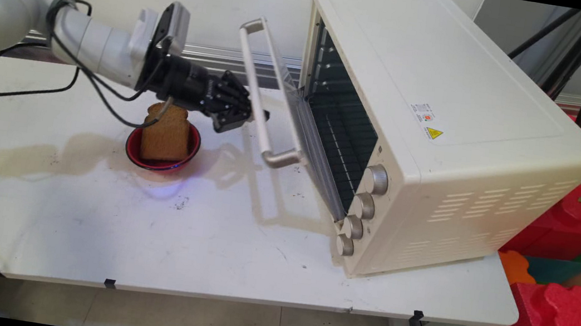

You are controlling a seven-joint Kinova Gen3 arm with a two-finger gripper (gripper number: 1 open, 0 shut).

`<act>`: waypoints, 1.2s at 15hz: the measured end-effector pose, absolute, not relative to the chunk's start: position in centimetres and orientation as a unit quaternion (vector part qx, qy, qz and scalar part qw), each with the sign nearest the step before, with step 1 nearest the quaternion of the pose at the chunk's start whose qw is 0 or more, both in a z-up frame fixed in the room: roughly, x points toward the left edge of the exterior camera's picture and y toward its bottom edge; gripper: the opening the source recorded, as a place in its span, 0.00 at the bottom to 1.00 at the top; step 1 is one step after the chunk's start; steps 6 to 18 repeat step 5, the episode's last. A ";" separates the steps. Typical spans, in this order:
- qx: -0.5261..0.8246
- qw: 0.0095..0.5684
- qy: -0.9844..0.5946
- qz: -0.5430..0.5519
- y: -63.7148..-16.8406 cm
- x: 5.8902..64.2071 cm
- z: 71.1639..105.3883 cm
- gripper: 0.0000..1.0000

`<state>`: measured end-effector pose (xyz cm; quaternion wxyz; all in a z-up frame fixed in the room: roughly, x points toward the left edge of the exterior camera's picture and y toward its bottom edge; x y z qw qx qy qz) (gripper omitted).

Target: Close the oven

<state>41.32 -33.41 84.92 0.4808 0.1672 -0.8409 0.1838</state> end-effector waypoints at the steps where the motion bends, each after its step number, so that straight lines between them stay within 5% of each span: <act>1: 0.166 0.482 -0.840 0.185 -33.7 41.0 85.1 0.00; 18: 0.159 0.486 -0.839 0.188 -34.4 39.6 85.7 0.00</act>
